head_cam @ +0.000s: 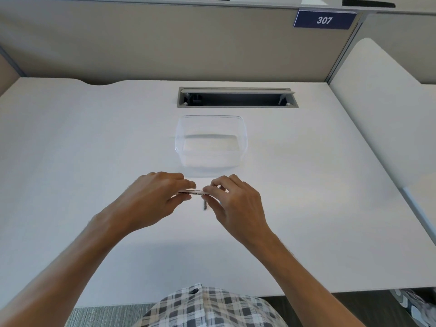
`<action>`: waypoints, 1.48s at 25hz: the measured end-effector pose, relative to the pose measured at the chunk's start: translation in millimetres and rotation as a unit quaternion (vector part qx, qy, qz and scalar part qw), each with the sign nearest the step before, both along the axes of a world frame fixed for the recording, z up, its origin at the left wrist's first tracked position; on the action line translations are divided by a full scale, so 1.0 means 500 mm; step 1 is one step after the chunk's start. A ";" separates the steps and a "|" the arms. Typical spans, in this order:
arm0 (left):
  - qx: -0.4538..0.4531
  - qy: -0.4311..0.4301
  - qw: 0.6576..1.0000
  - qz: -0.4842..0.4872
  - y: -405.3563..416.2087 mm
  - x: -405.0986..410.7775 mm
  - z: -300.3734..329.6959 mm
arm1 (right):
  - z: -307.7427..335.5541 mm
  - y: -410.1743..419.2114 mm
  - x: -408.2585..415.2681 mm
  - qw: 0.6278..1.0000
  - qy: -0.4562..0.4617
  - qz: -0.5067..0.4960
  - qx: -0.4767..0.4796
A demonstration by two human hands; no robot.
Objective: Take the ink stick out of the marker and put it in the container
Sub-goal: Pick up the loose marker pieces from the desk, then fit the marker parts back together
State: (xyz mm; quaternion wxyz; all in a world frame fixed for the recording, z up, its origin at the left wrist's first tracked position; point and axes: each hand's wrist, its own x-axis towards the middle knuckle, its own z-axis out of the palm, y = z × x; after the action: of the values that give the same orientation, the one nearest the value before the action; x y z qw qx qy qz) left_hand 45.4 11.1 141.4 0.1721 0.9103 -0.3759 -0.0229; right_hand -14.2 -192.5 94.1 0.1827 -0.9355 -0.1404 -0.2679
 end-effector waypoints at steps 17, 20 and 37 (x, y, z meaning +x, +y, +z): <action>-0.147 -0.059 0.970 0.185 0.065 -0.001 -0.091 | -0.046 -0.011 0.012 0.878 0.301 -0.025 0.372; -0.057 -0.040 0.977 0.200 0.094 -0.011 -0.194 | -0.068 0.001 0.021 0.840 0.327 -0.027 0.432; 0.030 0.022 0.973 0.228 0.159 -0.031 -0.351 | -0.145 0.088 0.064 0.914 0.225 0.039 0.336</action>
State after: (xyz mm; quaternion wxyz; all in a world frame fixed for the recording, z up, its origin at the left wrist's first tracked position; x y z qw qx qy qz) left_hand 29.7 90.4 -34.0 0.1540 0.9759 -0.1539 -0.0145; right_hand 17.8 -148.8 21.4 0.5230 -0.8484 -0.0341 -0.0745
